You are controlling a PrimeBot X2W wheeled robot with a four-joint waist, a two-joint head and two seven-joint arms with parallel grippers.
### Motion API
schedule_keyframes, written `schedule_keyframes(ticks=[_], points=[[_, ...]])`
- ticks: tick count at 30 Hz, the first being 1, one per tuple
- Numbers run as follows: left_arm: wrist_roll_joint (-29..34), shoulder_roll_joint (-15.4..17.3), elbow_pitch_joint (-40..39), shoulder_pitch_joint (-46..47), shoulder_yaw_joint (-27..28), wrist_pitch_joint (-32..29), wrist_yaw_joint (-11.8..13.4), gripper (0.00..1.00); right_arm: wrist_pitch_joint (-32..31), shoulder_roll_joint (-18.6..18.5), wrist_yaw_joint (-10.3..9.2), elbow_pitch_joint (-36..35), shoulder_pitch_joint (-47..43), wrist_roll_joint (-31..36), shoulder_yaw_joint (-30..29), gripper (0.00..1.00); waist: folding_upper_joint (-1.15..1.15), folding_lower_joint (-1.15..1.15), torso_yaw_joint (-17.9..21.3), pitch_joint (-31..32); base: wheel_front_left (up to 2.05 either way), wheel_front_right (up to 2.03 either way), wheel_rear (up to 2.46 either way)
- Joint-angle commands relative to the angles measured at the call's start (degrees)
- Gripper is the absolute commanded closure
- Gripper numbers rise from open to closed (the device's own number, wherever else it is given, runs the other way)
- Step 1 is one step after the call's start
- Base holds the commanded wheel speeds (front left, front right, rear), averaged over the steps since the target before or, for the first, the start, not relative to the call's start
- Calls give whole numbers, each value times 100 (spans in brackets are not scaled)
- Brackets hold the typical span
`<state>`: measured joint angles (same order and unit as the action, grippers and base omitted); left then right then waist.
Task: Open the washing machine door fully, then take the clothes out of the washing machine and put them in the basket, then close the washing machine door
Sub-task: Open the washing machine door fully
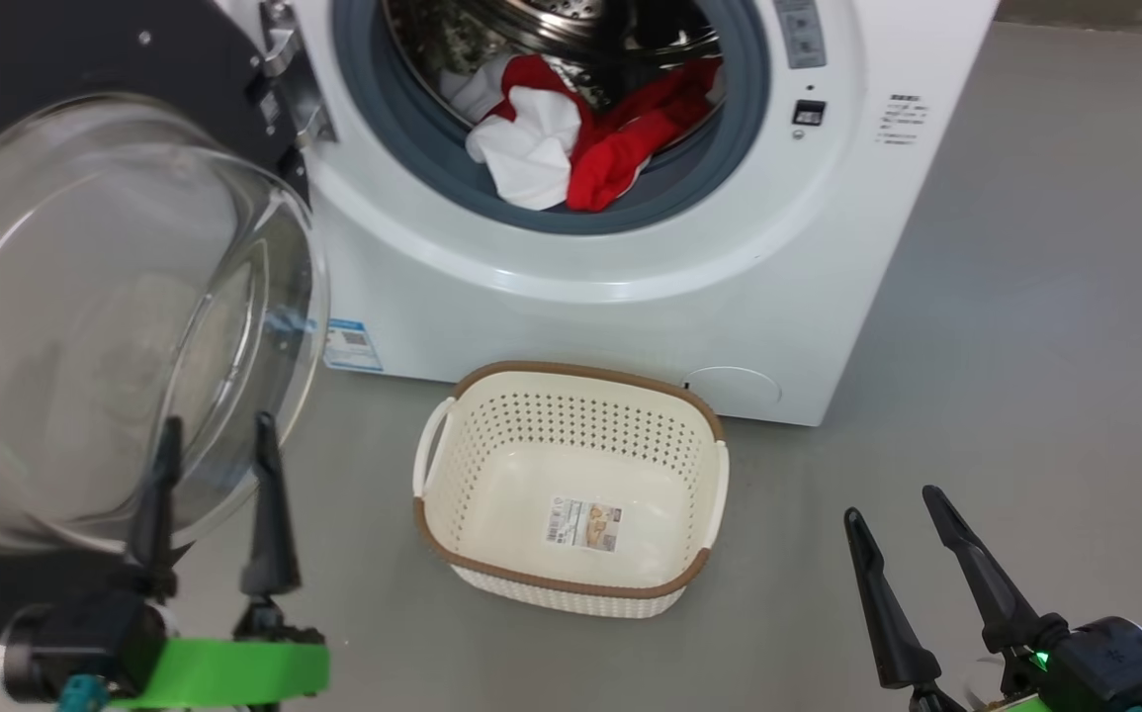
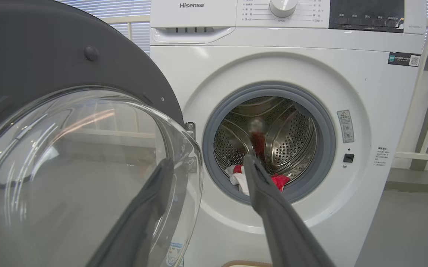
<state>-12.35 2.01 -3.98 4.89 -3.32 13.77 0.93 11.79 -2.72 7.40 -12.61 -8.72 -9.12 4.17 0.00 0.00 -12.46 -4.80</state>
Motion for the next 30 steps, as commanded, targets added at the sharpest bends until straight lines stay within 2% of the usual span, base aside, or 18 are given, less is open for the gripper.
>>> schedule_keyframes(ticks=[1,10,22,30], points=[[-37,95,-209,-8,47,-51,-49,0,98,-17,9,-92,241,-72,155,0,0,0,188,65,0,0,0],[-153,91,-305,-230,-542,-202,-103,0,250,-16,9,68,248,-118,135,0,0,0,696,185,0,0,0],[-261,89,-141,-429,-765,-151,98,0,309,-16,9,141,125,-97,44,0,0,0,1303,382,0,0,0],[-288,96,-135,-544,-735,-122,201,0,317,-16,9,115,-10,-63,-81,0,0,0,1486,473,0,0,0]])
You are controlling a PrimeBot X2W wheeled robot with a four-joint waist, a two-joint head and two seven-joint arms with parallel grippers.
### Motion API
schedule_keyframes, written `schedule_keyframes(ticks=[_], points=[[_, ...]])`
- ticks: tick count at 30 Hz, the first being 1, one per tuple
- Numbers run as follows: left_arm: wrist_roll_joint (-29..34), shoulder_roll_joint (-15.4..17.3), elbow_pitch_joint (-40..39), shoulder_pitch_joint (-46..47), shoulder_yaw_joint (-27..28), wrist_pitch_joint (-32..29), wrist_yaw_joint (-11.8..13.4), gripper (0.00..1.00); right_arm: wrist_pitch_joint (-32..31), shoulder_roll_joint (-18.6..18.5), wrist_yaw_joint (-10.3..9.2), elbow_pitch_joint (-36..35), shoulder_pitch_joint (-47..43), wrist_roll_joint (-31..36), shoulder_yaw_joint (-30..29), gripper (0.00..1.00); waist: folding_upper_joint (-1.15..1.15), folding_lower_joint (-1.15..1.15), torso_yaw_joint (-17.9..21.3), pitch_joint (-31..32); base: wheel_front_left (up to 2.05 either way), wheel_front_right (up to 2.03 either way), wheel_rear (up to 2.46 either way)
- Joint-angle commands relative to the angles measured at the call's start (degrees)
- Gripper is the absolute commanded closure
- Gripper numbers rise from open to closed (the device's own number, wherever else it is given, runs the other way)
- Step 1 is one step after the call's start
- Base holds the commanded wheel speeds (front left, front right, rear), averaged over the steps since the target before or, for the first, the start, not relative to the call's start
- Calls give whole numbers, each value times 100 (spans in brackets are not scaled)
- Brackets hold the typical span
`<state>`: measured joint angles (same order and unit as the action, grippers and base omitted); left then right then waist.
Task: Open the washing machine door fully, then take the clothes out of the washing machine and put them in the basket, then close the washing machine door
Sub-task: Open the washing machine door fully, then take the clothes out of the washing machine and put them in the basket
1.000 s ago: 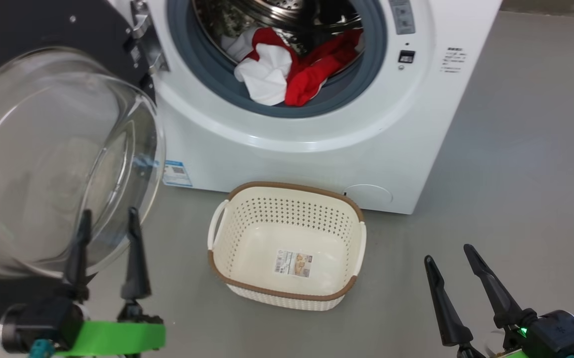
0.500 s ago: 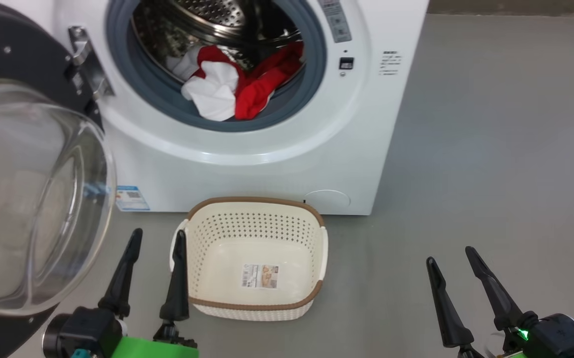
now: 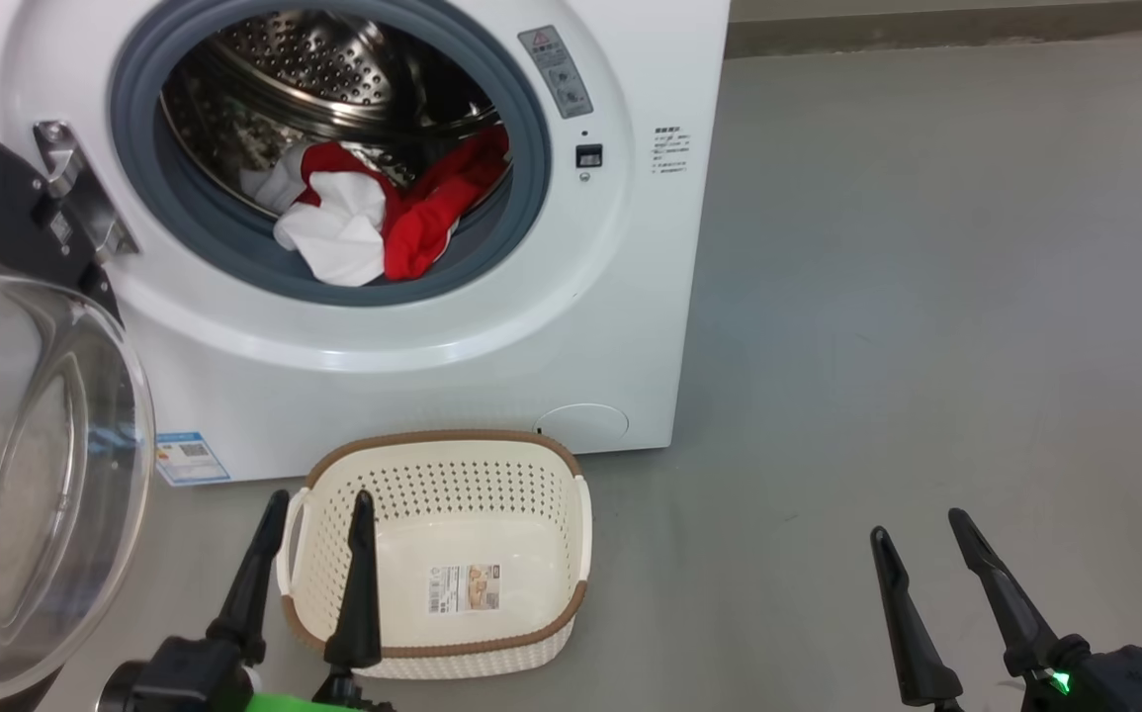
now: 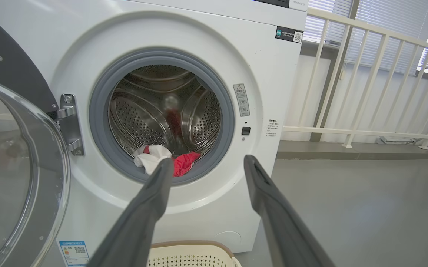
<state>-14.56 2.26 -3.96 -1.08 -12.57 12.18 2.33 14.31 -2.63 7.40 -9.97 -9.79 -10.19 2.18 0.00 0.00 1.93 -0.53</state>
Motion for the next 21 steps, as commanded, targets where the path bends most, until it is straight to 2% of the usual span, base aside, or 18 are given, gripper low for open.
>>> schedule_keyframes(ticks=[1,10,21], points=[[-69,74,-139,39,204,39,80,0,66,-25,9,-159,78,51,97,0,0,0,61,58,0,0,0],[62,199,-143,-68,203,-136,238,0,68,-25,9,-219,-73,50,-23,0,0,0,128,106,0,0,0],[90,289,-150,-58,153,-231,270,0,68,-25,9,-239,-89,-39,-43,0,0,0,85,80,0,0,0]])
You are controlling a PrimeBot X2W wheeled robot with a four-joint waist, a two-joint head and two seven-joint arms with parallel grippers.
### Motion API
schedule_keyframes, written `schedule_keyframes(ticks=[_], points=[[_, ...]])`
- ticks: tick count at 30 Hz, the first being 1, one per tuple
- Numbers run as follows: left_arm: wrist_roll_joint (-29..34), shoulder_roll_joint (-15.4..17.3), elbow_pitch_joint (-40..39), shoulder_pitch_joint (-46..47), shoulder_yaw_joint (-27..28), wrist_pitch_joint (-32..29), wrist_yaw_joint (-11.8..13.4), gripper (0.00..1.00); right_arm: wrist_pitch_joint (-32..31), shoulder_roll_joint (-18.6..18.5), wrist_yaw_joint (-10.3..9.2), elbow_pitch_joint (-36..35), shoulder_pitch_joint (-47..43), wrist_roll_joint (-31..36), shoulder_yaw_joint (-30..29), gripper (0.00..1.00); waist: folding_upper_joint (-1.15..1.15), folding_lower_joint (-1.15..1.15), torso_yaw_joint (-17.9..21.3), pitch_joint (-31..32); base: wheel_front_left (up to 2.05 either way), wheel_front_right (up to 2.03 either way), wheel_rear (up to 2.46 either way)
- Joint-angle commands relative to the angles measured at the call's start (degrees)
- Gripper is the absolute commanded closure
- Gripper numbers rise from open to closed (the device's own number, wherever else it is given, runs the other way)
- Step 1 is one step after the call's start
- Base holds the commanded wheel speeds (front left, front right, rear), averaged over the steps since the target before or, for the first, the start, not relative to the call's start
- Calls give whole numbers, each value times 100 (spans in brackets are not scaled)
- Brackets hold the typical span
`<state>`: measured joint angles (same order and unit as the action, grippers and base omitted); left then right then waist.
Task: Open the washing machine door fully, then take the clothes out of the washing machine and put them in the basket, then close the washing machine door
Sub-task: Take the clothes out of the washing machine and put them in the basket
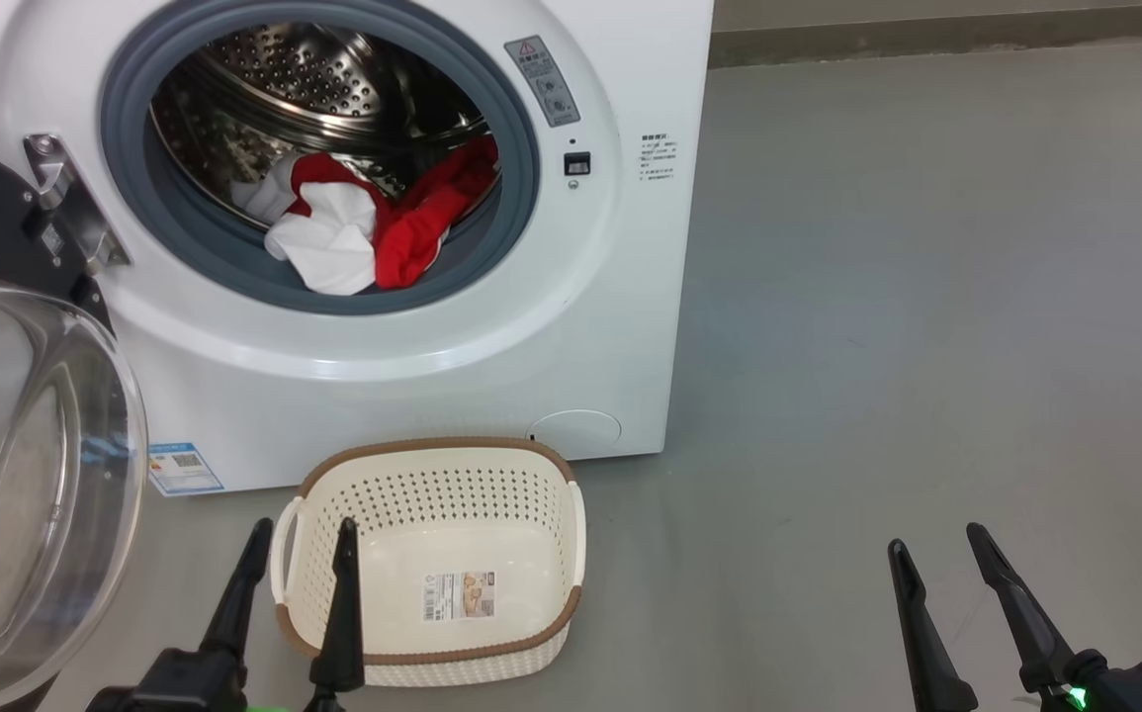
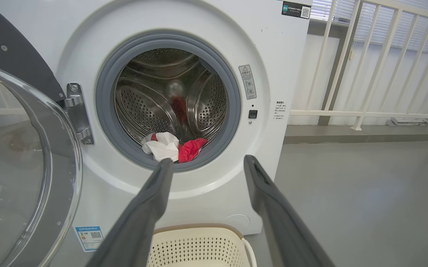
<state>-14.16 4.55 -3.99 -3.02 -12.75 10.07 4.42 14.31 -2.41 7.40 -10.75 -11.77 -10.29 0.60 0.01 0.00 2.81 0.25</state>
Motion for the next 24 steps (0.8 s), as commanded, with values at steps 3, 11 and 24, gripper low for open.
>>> schedule_keyframes(ticks=[3,11,24], points=[[96,80,-137,146,176,-30,121,0,68,-47,9,-148,121,-46,134,0,-1,0,-3,16,26,-26,0],[117,107,-154,175,147,-38,175,0,69,-47,9,-142,156,-80,158,0,-1,0,4,4,103,-98,-5],[111,150,-200,166,83,-26,195,0,69,-47,9,-131,172,-133,172,0,-1,0,-38,18,159,-159,0]])
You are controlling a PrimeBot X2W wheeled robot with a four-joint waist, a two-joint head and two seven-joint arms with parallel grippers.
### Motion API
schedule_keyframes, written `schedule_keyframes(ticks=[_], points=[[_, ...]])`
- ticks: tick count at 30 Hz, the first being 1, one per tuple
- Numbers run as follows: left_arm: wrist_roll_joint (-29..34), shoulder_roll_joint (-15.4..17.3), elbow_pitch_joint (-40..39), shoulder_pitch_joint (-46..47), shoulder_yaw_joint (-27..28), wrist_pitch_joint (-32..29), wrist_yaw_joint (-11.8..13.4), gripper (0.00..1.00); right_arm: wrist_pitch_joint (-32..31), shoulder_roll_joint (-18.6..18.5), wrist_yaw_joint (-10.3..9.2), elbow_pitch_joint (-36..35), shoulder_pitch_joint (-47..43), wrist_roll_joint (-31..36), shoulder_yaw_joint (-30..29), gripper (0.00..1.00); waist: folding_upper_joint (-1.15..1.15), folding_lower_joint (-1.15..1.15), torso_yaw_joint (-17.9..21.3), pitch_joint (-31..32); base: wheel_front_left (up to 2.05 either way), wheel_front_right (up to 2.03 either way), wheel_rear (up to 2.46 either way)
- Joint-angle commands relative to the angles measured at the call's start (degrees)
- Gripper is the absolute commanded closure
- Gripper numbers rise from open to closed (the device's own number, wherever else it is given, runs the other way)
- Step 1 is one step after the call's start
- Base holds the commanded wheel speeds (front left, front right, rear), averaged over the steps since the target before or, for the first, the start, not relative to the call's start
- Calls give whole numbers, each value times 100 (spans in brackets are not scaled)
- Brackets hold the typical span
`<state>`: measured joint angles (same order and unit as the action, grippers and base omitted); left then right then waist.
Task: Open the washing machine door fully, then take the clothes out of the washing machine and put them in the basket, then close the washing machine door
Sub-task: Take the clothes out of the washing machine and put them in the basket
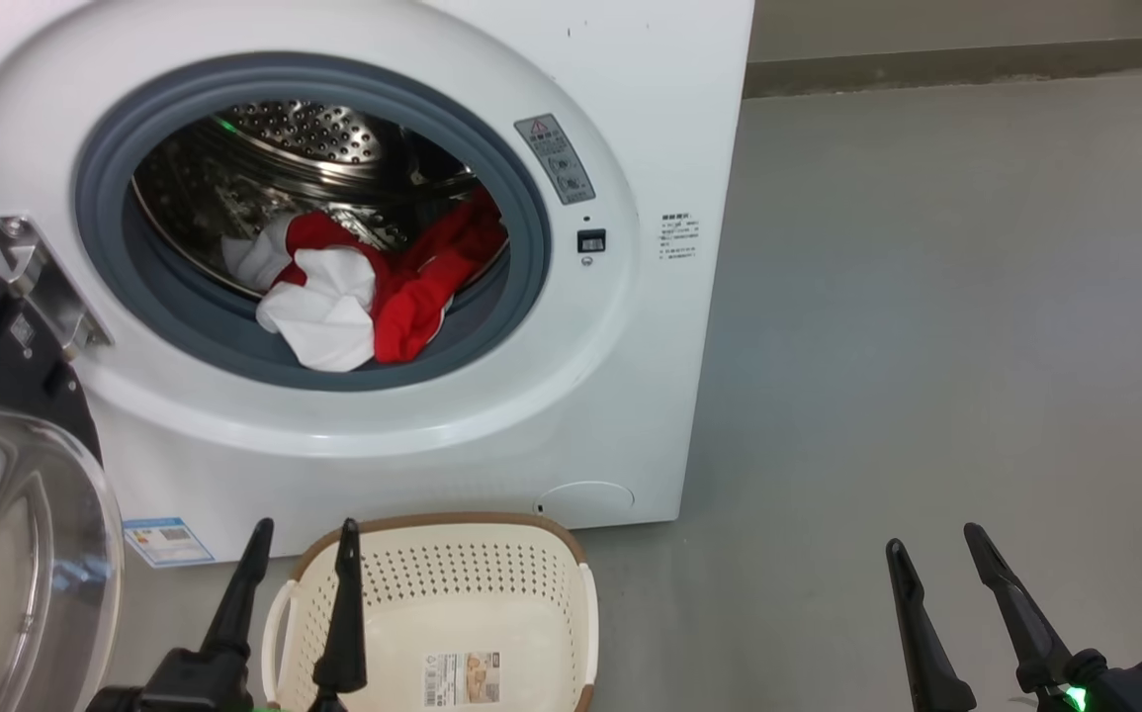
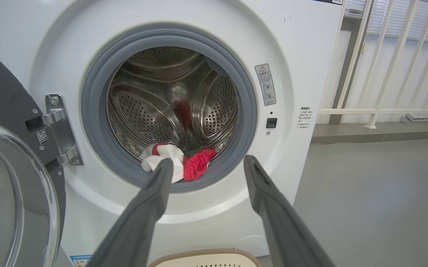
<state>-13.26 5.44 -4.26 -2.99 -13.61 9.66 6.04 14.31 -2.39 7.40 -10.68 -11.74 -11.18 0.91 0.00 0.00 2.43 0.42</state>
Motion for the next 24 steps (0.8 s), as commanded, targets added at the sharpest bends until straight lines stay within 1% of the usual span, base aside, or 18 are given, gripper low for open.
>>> schedule_keyframes(ticks=[1,6,24], points=[[34,67,-180,163,154,9,39,0,69,-49,9,-136,169,-45,141,0,0,0,-5,0,82,-82,0],[14,59,-205,163,120,15,55,0,69,-49,9,-131,184,-48,142,0,0,0,-24,1,41,-41,0],[-40,74,-230,170,89,100,149,0,69,-49,9,-167,177,-54,180,0,0,0,-41,-46,0,0,0]])
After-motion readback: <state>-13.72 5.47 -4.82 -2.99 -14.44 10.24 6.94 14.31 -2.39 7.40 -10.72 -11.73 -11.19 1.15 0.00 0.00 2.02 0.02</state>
